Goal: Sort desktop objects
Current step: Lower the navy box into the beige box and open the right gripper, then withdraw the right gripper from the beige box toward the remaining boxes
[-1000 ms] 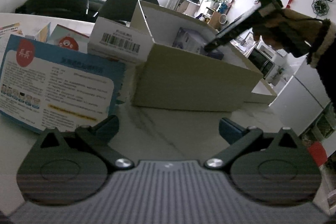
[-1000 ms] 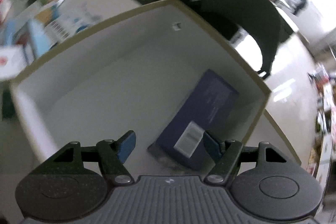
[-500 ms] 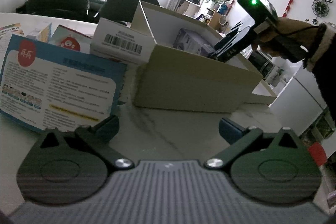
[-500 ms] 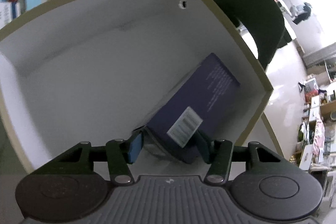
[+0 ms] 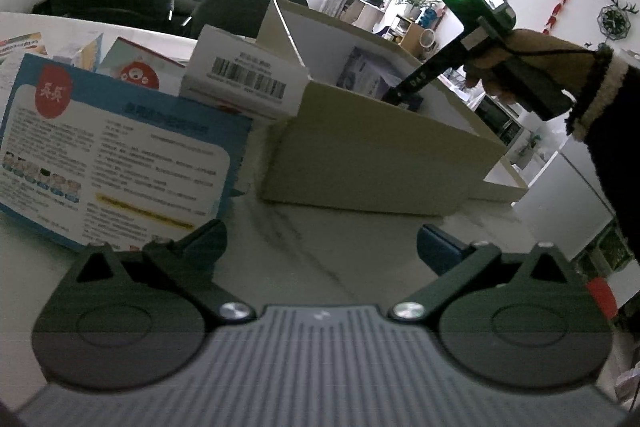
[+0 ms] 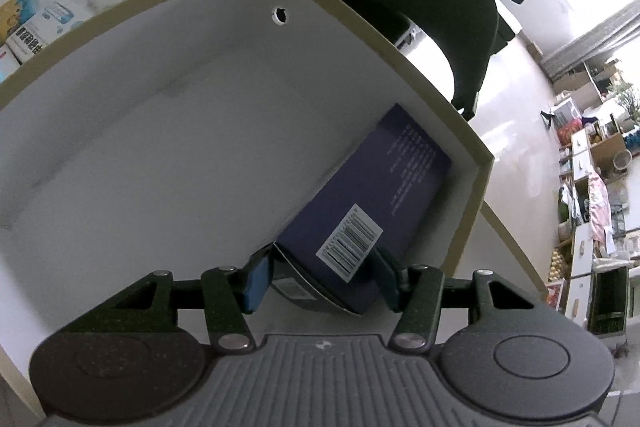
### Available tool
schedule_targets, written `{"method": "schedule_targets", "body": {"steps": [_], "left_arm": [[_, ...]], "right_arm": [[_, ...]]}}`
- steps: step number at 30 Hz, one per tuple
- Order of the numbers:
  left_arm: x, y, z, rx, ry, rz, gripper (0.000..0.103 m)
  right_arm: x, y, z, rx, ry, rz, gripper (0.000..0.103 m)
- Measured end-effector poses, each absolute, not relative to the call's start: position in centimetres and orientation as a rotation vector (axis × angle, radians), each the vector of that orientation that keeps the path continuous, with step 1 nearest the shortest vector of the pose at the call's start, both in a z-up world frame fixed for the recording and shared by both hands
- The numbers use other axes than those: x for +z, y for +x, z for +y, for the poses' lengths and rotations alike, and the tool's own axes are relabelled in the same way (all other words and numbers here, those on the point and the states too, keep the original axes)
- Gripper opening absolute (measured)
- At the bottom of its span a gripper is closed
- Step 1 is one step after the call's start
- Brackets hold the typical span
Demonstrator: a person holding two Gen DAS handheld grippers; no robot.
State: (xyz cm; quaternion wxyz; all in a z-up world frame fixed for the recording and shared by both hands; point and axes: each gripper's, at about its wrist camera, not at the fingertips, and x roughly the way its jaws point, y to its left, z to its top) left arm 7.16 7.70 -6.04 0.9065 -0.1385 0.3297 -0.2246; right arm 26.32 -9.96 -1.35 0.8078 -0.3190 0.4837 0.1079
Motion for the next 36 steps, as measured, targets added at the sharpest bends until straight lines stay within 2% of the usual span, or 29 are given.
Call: {"method": "schedule_targets", "body": {"steps": [7, 9, 11, 15, 19, 27, 36], "left_arm": [[-5.5, 6.7, 7.8, -0.454, -0.277, 0.671, 0.103], [-5.3, 6.5, 8.0, -0.44, -0.276, 0.667, 0.103], [-5.2, 6.2, 8.4, -0.424, -0.278, 0.664, 0.103], [-4.8, 5.7, 9.2, -0.389, -0.266, 0.654, 0.103], [-4.7, 5.3, 10.3, -0.339, -0.267, 0.648, 0.103], [-5.0, 5.3, 12.6, -0.225, -0.26, 0.648, 0.103], [-5.0, 4.9, 13.4, -0.164, -0.201, 0.648, 0.103]], "right_arm": [[-0.8, 25.7, -10.3, 0.223, -0.631, 1.029, 0.058], [-0.2, 25.2, -10.4, 0.231, -0.601, 1.021, 0.062], [0.5, 24.4, -10.4, 0.235, -0.589, 0.998, 0.07], [1.8, 22.7, -10.3, 0.246, -0.568, 0.966, 0.073], [3.3, 20.3, -10.3, 0.265, -0.526, 0.913, 0.081], [5.2, 15.1, -11.0, 0.342, -0.37, 0.827, 0.085], [4.4, 11.3, -11.4, 0.359, -0.269, 0.797, 0.085]]}}
